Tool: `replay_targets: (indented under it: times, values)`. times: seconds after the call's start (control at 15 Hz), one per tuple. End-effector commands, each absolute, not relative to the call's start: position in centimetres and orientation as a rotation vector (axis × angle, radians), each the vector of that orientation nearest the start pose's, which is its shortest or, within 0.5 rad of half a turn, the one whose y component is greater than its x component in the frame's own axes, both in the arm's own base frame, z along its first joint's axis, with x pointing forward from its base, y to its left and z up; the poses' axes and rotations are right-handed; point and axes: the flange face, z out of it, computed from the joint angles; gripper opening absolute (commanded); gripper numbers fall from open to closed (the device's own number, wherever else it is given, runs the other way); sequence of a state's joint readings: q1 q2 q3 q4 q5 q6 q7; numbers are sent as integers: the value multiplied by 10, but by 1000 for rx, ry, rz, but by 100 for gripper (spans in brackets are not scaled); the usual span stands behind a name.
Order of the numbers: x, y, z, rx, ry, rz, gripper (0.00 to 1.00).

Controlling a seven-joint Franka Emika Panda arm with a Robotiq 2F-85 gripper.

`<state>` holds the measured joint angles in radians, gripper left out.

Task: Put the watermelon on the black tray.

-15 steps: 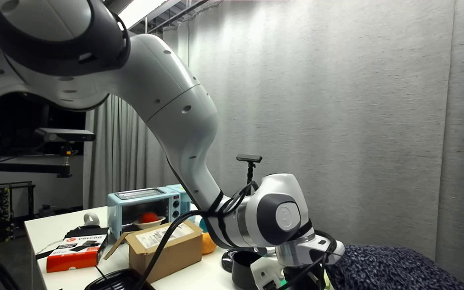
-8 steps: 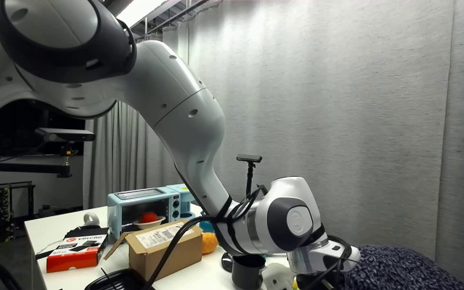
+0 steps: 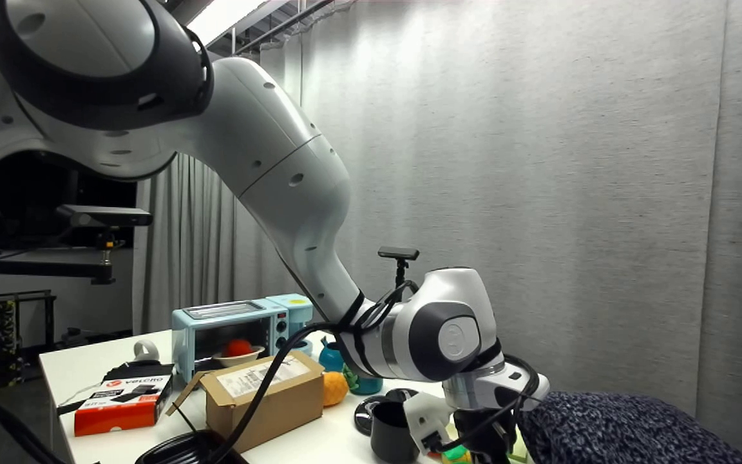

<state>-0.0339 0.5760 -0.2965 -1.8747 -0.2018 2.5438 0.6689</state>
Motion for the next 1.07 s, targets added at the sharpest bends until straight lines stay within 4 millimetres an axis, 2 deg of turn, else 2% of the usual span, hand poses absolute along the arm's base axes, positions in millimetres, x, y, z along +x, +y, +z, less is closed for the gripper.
replay_targets:
  times: [0.0,0.33,0.6,1.0]
  values:
    - [621,-194,228,-3145,1298,-270,100]
    - [617,-214,219,-3230,1333,-323,100]
    - [616,-220,209,-3255,1370,-321,100]
    - [607,-229,182,-3273,1422,-250,100]
